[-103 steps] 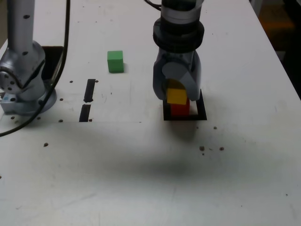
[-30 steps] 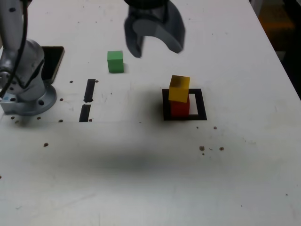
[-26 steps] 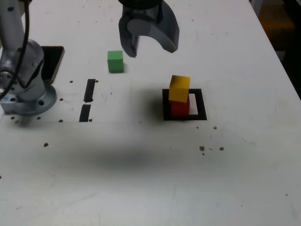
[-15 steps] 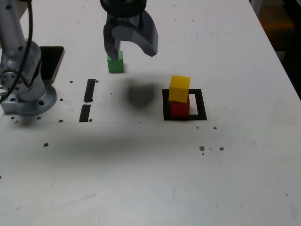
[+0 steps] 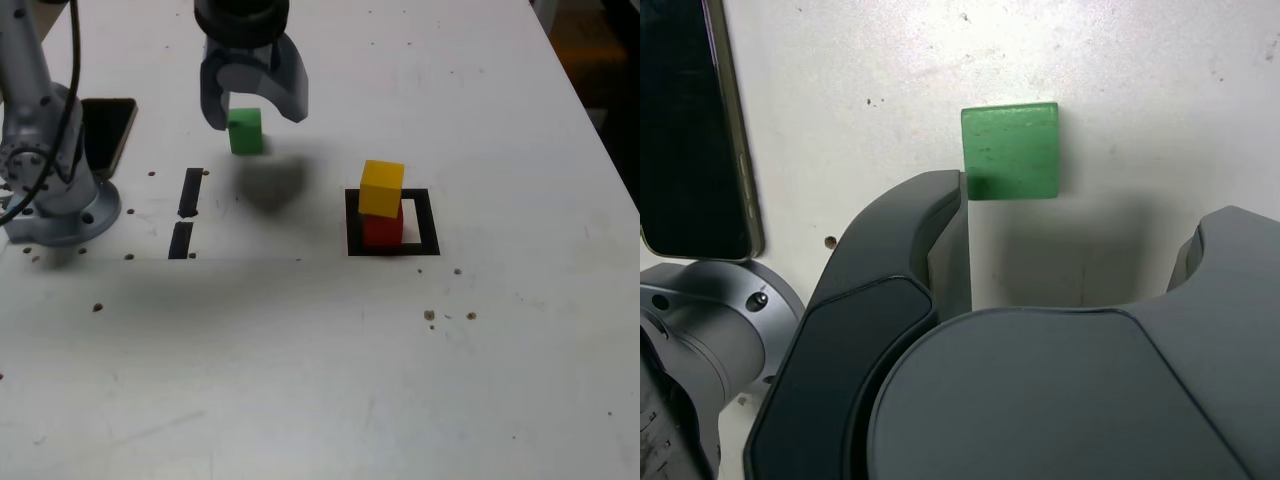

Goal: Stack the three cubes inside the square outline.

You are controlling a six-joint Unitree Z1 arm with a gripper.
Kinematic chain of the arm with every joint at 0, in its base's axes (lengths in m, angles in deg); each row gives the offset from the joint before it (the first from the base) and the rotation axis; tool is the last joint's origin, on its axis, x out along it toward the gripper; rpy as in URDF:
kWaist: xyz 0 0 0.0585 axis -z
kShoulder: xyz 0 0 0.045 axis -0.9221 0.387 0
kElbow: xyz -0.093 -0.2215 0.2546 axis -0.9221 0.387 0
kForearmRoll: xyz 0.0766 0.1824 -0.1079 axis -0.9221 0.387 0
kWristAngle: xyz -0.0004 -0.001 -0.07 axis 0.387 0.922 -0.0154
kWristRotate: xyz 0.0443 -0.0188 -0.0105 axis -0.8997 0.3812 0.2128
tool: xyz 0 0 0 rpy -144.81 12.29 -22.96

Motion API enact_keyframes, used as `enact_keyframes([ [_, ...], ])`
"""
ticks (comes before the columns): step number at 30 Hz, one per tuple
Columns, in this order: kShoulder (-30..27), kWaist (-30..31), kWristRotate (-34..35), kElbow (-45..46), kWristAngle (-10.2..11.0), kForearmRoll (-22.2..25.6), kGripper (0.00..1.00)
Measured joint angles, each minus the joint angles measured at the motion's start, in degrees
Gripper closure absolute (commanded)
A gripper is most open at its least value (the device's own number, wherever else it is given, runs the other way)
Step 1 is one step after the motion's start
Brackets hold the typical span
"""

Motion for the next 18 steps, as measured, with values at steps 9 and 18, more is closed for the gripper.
enact_keyframes([
  [9, 0.4, -3.4, -1.7, 2.0, 0.3, -2.3, 0.17],
  [18, 3.5, -7.3, -4.3, 2.8, 0.3, -6.0, 0.17],
])
